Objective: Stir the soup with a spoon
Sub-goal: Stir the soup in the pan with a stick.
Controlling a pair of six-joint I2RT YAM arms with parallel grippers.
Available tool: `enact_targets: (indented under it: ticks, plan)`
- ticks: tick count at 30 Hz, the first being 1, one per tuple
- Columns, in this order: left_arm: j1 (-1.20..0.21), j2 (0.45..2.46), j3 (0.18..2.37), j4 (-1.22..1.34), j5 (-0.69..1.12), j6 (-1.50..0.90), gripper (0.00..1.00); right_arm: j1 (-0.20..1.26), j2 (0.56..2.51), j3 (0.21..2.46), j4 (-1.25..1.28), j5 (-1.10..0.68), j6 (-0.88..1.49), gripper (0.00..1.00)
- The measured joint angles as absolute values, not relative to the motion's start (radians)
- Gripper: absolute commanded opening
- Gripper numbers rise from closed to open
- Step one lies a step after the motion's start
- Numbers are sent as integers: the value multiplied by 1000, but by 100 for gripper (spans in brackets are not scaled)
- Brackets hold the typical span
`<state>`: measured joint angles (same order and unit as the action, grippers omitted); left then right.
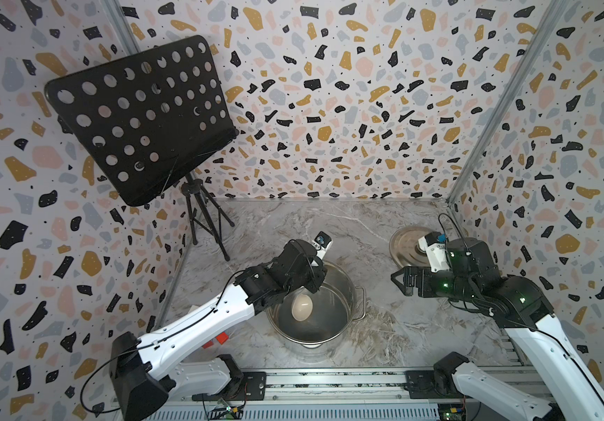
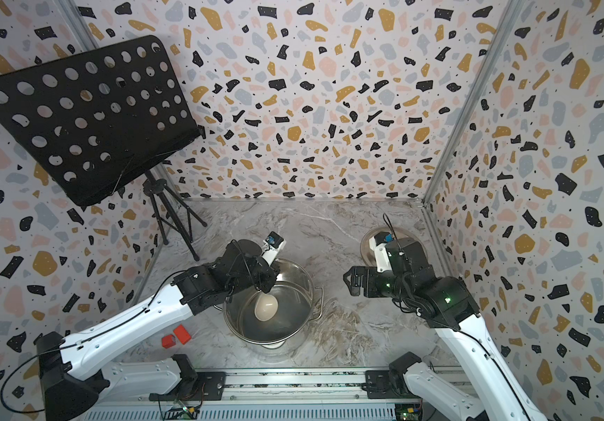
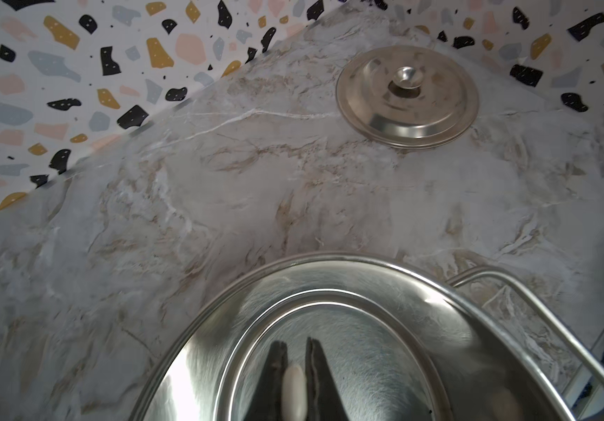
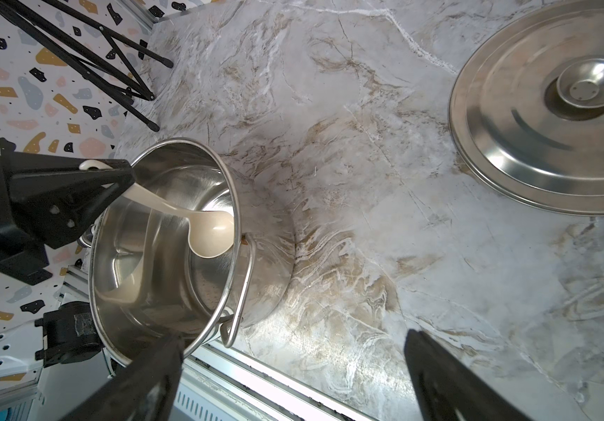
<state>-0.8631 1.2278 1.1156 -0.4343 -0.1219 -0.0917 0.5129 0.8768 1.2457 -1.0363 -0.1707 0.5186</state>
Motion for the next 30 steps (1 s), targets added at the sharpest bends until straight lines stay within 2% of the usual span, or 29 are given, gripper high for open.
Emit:
enact_targets:
  ticks: [8,16,24,30]
  plan:
    - [-915,1335,1191,-342,49,-91,0,513,875,1246,-1036,-169,519,100]
    - [-1018,1268,1147,-343,143,-81,0,513,874,1246,-1036,-168,519,100]
    - [-1035,1041,1000,-451,118,-86,0,513,884,1246,-1036,-170,515,100]
    - [-1028,920,954,-564,-20,-106,0,513,902,1246,-1035,-173,514,100]
